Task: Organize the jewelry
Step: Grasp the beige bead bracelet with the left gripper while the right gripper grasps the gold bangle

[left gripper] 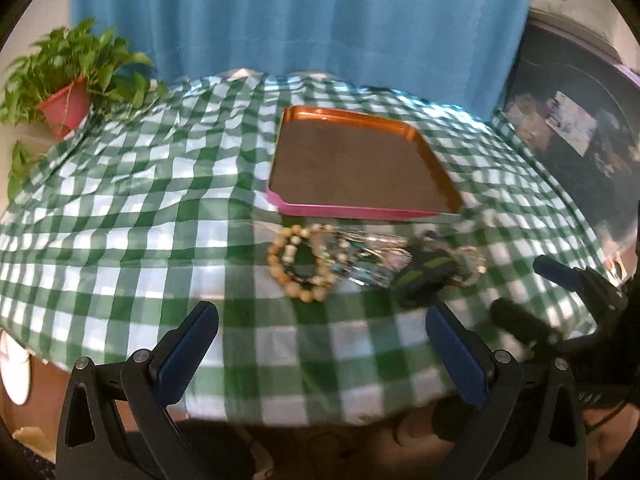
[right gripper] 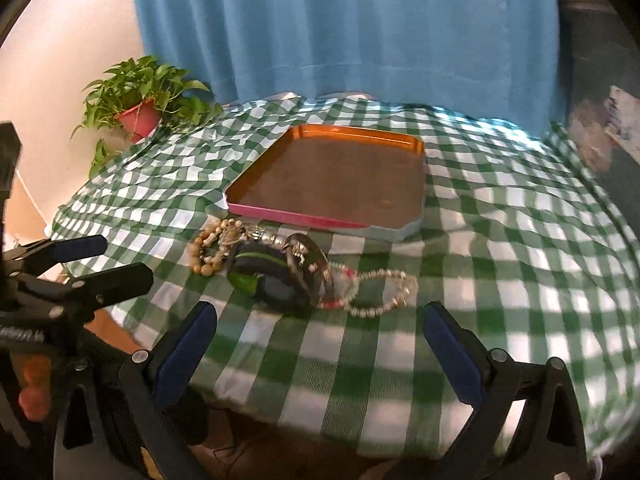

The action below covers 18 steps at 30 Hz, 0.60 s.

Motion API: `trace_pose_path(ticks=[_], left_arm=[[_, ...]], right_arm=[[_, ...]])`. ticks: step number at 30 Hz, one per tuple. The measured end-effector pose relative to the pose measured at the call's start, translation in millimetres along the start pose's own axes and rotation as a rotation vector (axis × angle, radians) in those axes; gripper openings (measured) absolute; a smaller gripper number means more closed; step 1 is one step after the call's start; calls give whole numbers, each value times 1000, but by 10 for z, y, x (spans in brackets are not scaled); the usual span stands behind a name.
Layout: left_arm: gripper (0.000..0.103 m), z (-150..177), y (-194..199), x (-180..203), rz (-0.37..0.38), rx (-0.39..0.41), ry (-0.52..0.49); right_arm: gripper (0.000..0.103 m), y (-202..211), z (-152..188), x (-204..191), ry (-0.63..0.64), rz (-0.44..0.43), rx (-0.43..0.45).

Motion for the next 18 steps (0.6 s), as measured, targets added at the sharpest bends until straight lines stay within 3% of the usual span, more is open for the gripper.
trace_pose_path(ticks=[2,3,4,6,10,11,17,18], left_arm=[[100,-30,-157,-101,34,0,12],[94,-36,-210,-127,51,-1,12],[77,-46,-295,-163,60,-8,8],[55,-59,-467,-209,69,-32,-1],[44,-70,-672,-354,97,-42,38],[42,-80,-703,-395,103,-41,48],[40,-101,-798,-442,102,-36,10],[32,-96,-797,-438,88,-28,-5]], right_arm=[[86,-128,-26,28,-1,-36,-1],[80,-215,-43,35,1,-64,-7],[70,-301,-55,45,-5,-91,-18],[54,-406,-57,78,-40,-163,-42],[19,-528,-63,158,-157,-324,-83],[14,-538,-84,166,-171,-341,-86],[13,-724,-109,99,-141,-355,-141],[13,-740,-91,121,-153,-361,-147]])
Point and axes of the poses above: each gripper's, at about its wrist camera, not at the fingertips, and y roughly against the way its jaws point, x to its right, z to its underside, the point moved 4 cm from there along -y, roughly the way its jaws point, and after that the axes turned 2 degrees about z, right-handed, at the moved point
